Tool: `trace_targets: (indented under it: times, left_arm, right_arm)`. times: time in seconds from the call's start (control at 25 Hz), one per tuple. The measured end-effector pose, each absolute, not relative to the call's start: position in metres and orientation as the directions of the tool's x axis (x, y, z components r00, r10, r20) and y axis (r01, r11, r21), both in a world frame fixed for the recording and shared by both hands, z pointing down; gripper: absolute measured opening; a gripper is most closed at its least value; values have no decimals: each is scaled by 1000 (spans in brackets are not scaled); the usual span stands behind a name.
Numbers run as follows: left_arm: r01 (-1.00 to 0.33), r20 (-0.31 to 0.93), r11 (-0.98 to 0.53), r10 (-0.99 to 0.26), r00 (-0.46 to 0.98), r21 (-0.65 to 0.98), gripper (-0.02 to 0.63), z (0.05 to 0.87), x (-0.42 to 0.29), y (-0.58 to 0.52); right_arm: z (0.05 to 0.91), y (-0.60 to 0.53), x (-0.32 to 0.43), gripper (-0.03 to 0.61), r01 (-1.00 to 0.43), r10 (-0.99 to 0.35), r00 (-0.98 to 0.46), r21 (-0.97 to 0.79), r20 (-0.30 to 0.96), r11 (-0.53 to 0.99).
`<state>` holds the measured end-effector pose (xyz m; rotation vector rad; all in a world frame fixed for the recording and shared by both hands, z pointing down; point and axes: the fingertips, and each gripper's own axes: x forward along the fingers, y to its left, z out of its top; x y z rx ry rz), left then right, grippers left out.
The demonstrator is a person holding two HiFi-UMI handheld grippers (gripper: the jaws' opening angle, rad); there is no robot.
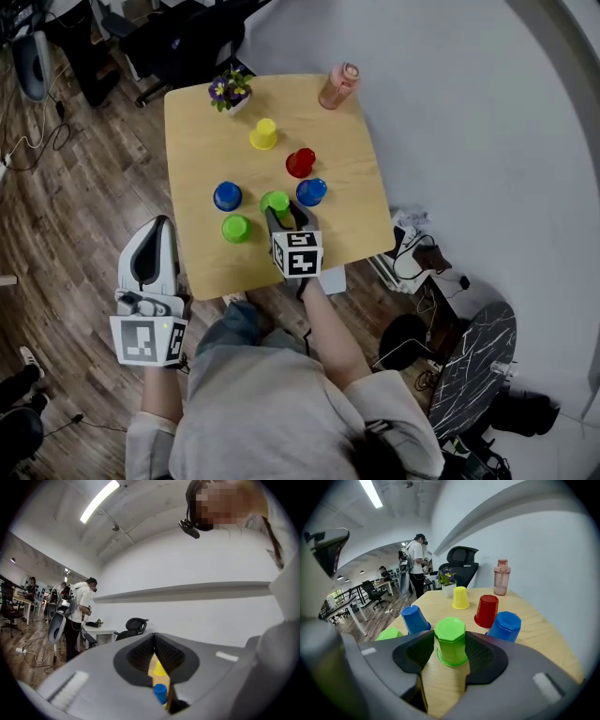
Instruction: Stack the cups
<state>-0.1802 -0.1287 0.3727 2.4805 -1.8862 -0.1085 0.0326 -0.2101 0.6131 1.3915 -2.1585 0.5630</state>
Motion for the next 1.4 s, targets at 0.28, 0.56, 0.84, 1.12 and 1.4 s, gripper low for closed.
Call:
trace_targets:
  times: [0.28, 0.56, 0.84, 1.12, 1.4]
  left_arm:
    - [-961, -40, -265, -964, 263, 78, 58, 376, -173, -121]
    - [-963, -39, -258, -966, 255, 83, 58, 378, -168, -111]
    - [-968, -31, -239, -971, 238, 78, 58, 379, -172, -101]
    - [-954, 16, -293, -955, 295, 57, 60, 399, -169, -109]
    - [-912, 137, -409, -902, 410, 40, 154, 457, -149, -141]
  right_arm:
    - [600, -176, 28, 206, -892, -699, -396, -70, 595, 446]
    - [616, -151, 22, 206, -878, -664, -415, -83, 621, 471]
    - [622, -151, 15, 207, -875, -657, -411, -70, 632, 480]
    - [614, -148, 10, 210, -871, -649, -444, -129, 618, 474]
    - [575, -146, 17, 210, -877, -706, -468, -186, 531, 442]
